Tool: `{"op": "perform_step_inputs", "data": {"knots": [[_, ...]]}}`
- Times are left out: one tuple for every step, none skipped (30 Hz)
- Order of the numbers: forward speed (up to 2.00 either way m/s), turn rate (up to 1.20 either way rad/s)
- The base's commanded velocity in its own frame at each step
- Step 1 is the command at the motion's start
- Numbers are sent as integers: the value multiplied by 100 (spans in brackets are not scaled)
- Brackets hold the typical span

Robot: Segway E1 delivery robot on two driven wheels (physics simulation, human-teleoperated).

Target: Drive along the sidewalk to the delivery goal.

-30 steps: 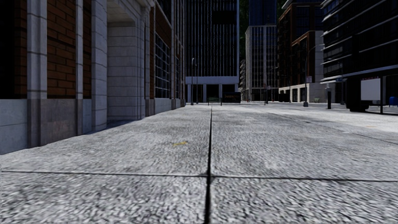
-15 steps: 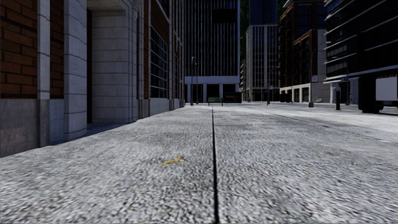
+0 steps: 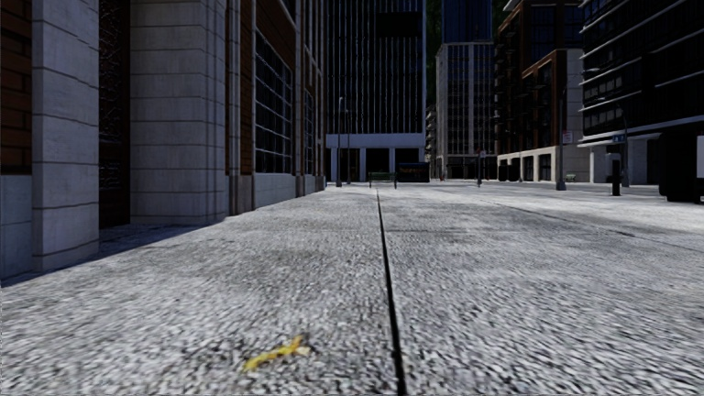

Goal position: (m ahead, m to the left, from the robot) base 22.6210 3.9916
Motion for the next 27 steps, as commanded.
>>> {"op": "perform_step_inputs", "data": {"knots": [[200,0],[200,0],[200,0],[200,0],[200,0],[200,0],[200,0],[200,0],[200,0],[200,0],[200,0],[200,0],[200,0],[200,0],[200,0],[200,0],[200,0],[200,0],[200,0],[200,0],[200,0],[200,0],[200,0],[200,0],[200,0],[200,0],[200,0]]}}
